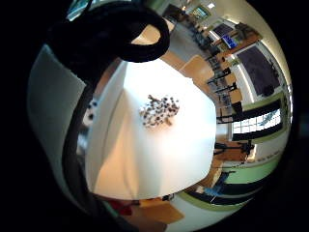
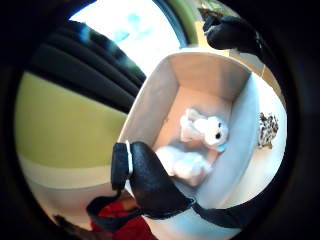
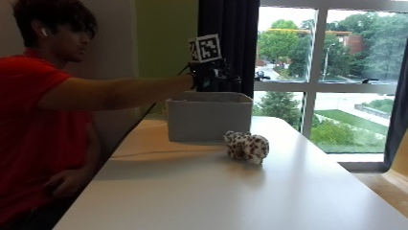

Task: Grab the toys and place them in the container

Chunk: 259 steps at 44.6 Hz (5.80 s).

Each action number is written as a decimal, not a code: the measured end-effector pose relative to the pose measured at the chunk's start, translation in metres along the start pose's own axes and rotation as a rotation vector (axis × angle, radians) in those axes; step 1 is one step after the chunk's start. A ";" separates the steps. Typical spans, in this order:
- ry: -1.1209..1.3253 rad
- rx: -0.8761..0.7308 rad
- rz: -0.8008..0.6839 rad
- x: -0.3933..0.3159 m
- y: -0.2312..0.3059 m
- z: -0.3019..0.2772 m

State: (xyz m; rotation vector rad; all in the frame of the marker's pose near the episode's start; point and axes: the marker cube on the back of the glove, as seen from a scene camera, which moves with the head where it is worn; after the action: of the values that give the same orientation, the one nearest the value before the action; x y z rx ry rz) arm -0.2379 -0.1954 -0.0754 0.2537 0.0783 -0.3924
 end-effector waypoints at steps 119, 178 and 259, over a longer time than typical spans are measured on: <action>0.081 -0.035 0.204 0.165 0.032 0.126; -0.096 0.052 -0.051 -0.033 0.017 -0.032; -0.031 0.076 0.396 0.192 0.220 0.038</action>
State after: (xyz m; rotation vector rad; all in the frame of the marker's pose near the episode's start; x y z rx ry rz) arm 0.0256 -0.0794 -0.0124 0.3302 -0.0176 -0.0051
